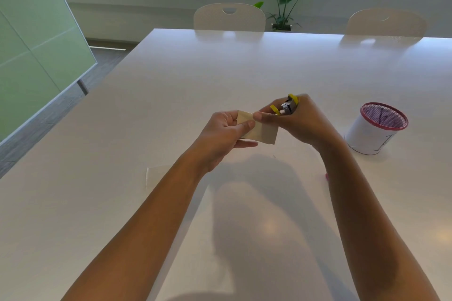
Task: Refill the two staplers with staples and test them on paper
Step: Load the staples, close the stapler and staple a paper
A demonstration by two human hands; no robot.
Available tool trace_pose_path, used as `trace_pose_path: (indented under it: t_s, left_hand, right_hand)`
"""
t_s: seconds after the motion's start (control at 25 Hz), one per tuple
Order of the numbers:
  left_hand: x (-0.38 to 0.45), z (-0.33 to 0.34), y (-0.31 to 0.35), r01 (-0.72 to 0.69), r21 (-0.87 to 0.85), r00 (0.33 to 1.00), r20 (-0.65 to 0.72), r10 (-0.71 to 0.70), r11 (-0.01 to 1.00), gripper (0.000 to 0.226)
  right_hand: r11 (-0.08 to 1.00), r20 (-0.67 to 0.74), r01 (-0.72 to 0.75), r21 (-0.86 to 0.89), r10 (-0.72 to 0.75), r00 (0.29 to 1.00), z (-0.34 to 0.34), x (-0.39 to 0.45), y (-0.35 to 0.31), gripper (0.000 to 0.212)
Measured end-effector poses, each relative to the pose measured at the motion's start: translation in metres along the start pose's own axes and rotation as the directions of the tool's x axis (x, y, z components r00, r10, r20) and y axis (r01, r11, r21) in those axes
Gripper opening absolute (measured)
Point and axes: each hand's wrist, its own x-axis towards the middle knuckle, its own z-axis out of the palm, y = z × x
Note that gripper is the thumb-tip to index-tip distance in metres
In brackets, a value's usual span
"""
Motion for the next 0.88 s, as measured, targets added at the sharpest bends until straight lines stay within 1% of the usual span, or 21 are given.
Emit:
trace_pose_path:
  t_s: [0.08,0.16,0.28,0.44,0.48,0.56,0.64,0.68,0.76,0.88]
  left_hand:
    - [0.001,0.001,-0.002,-0.004,0.053,0.999,-0.042,0.006,0.999,0.023]
    - [0.001,0.000,-0.003,-0.004,0.057,0.998,-0.060,0.008,0.998,0.024]
    - [0.000,-0.001,-0.004,-0.020,0.026,0.999,-0.048,0.021,0.999,0.022]
    - [0.002,-0.002,-0.003,-0.021,0.053,0.998,-0.063,0.024,0.998,0.021]
    - [0.002,-0.002,-0.003,-0.022,0.042,0.997,-0.072,0.025,0.999,0.021]
    - [0.002,-0.001,-0.004,-0.034,0.012,0.993,-0.113,0.035,0.999,0.023]
    - [0.001,0.002,-0.008,-0.056,-0.007,0.981,-0.185,0.054,0.998,0.022]
    - [0.001,0.002,-0.010,-0.065,-0.006,0.973,-0.222,0.062,0.998,0.021]
    - [0.002,0.003,-0.012,-0.081,0.002,0.957,-0.279,0.078,0.997,0.020]
    - [0.003,0.002,-0.010,-0.110,0.011,0.931,-0.348,0.107,0.994,0.024]
  right_hand:
    - [0.999,-0.017,-0.051,-0.004,0.051,0.999,0.003,0.002,0.001,0.020]
    - [0.996,-0.013,-0.086,0.008,0.086,0.996,0.007,0.002,0.002,0.017]
    - [0.994,-0.014,-0.101,0.047,0.102,0.995,0.011,0.003,-0.001,0.015]
    - [0.993,-0.021,-0.098,0.061,0.099,0.995,0.014,0.004,-0.003,0.018]
    - [0.994,-0.021,-0.092,0.060,0.094,0.995,0.015,0.004,-0.003,0.022]
    - [0.996,-0.028,-0.088,0.028,0.088,0.996,0.018,0.003,-0.003,0.036]
    - [0.996,-0.028,-0.089,-0.025,0.088,0.996,0.023,0.003,-0.003,0.051]
    - [0.995,-0.025,-0.087,-0.046,0.086,0.996,0.025,0.003,-0.003,0.053]
    - [0.994,-0.013,-0.101,-0.033,0.101,0.995,0.027,0.004,-0.002,0.043]
    - [0.984,0.029,-0.142,0.108,0.140,0.990,0.027,0.003,-0.003,0.013]
